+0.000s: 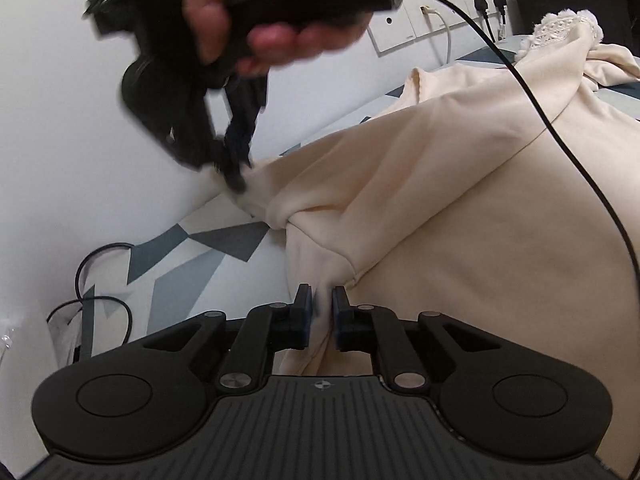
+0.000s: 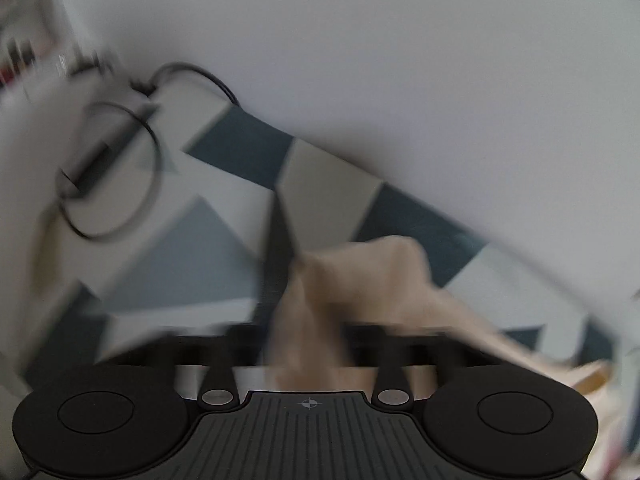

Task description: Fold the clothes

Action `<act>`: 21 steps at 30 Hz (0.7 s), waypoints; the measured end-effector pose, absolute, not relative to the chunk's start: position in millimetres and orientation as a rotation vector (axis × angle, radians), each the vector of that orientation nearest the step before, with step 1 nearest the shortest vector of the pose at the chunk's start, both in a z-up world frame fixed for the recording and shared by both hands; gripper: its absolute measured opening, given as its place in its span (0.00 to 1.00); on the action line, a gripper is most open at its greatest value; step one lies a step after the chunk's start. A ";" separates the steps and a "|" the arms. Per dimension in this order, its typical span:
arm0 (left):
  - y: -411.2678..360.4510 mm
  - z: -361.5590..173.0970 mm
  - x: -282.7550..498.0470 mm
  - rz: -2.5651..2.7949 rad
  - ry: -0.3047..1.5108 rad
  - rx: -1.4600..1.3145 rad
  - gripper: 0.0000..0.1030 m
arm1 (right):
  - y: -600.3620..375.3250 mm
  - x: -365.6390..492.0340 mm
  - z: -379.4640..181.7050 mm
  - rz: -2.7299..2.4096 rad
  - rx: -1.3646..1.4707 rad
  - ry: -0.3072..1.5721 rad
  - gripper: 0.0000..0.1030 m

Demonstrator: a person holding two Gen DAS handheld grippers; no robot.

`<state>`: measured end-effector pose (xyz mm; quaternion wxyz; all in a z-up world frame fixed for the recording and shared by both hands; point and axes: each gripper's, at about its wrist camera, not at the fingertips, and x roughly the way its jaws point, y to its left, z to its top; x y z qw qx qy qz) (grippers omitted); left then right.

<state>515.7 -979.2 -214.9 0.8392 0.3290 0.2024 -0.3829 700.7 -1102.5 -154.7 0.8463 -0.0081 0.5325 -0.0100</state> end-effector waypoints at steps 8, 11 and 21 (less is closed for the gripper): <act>-980.1 -216.4 523.3 -0.789 0.461 0.671 0.11 | -1242.0 680.9 -120.1 -0.353 0.431 0.892 0.02; -981.6 -215.1 520.7 -0.776 0.452 0.691 0.17 | -1249.9 669.2 -121.0 -0.260 0.460 0.939 0.28; -994.7 -209.1 510.6 -0.801 0.339 0.715 0.57 | -1183.4 673.2 -151.7 0.099 0.301 1.152 0.30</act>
